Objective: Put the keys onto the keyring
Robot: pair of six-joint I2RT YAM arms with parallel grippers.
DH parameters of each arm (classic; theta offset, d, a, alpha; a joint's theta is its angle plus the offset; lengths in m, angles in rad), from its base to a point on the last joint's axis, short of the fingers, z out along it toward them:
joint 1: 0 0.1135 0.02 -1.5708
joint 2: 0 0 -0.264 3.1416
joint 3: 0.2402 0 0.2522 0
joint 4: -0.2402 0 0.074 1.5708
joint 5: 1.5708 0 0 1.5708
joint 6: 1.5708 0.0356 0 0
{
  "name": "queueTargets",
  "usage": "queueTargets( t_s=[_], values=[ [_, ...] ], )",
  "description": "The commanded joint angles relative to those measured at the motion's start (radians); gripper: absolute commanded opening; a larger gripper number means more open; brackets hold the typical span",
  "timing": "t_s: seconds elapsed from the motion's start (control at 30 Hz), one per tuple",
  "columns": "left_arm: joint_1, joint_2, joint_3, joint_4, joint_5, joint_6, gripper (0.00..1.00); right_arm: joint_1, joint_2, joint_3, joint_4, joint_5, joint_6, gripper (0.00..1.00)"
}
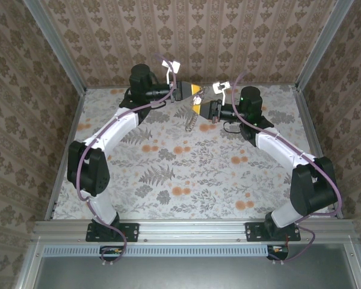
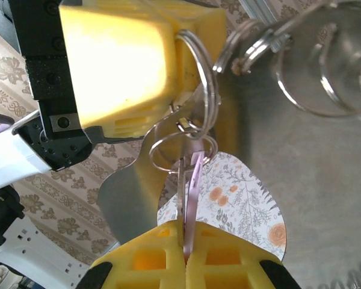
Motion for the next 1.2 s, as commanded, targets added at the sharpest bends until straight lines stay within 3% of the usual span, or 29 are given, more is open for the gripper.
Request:
queueTargets(
  t_s=[0.0,0.13,0.27,0.37,0.57,0.7,0.9,1.17],
  values=[
    [0.003,-0.043,-0.012,0.087,-0.025,-0.028,0.0,0.027,0.009,0.051,-0.018,-0.031,-0.03,0.0],
    [0.003,-0.054,-0.034,0.109,-0.046,-0.044,0.0,0.025,0.005,0.048,-0.045,-0.001,-0.034,0.01],
    [0.004,-0.068,-0.059,0.14,-0.081,-0.07,0.0,0.015,-0.05,0.011,-0.096,0.038,-0.056,0.32],
    [0.006,-0.073,-0.073,0.178,-0.099,-0.1,0.0,-0.005,-0.108,-0.03,-0.126,0.054,-0.058,0.42],
    [0.011,-0.069,-0.104,0.296,-0.108,-0.186,0.0,-0.043,-0.293,-0.127,-0.193,0.132,-0.072,0.45],
    [0.01,-0.068,-0.117,0.335,-0.115,-0.211,0.0,-0.054,-0.337,-0.136,-0.147,0.225,-0.012,0.44],
    [0.006,-0.083,-0.145,0.355,-0.158,-0.232,0.0,-0.053,-0.256,-0.087,0.041,0.34,0.185,0.42],
    [-0.003,-0.105,-0.189,0.378,-0.226,-0.256,0.0,-0.041,-0.087,-0.003,0.258,0.365,0.375,0.41]
  ],
)
